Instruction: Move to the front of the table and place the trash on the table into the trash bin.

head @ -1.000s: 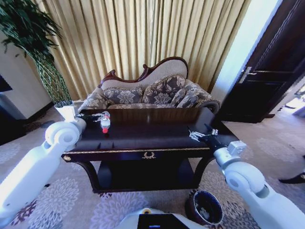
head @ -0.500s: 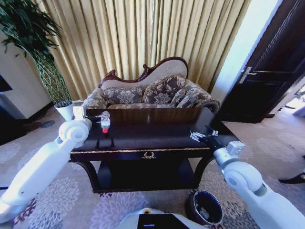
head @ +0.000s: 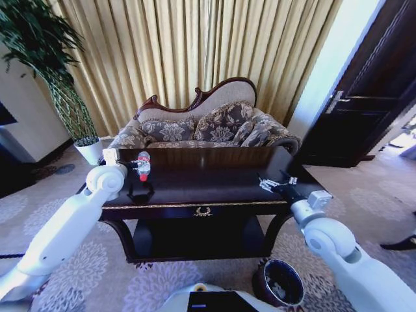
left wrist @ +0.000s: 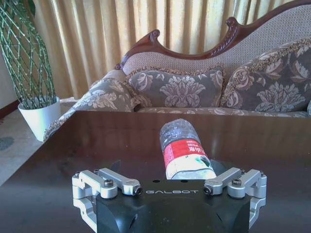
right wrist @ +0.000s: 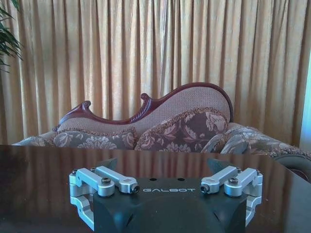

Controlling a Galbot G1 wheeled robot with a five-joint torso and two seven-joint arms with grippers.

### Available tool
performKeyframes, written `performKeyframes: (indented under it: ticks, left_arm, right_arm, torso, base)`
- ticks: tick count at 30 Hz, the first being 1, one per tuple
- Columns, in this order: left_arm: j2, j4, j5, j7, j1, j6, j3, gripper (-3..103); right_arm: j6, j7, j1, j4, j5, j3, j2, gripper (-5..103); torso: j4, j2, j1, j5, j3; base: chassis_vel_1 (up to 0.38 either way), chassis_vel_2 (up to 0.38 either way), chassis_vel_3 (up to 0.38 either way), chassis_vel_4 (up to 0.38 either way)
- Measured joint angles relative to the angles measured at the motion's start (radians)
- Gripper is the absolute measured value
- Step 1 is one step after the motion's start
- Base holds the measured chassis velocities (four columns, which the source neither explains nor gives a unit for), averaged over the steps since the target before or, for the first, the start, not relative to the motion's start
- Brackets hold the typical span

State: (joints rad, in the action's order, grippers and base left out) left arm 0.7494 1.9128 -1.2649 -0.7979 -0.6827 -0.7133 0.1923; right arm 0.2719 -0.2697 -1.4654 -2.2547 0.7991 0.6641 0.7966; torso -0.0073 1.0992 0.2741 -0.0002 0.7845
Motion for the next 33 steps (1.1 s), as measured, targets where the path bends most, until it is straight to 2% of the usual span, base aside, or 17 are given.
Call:
performKeyframes:
  ticks: [20, 33]
  left_arm:
    - [0.022, -0.024, 0.002, 0.023, -0.03, 0.001, 0.026, 100]
    - [0.039, -0.028, 0.044, 0.072, -0.027, 0.002, 0.022, 100]
  right_arm:
    - [-0.002, 0.001, 0.003, -0.01, 0.02, 0.015, -0.006, 100]
    - [-0.004, 0.0, 0.008, -0.001, 0.042, 0.011, -0.005, 100]
  torso:
    - [-0.0001, 0.0, 0.0, 0.0, 0.0]
    - [0.0, 0.0, 0.0, -0.0001, 0.0]
  base:
    - [0.0, 0.0, 0.0, 0.0]
    - [0.0, 0.0, 0.0, 0.0]
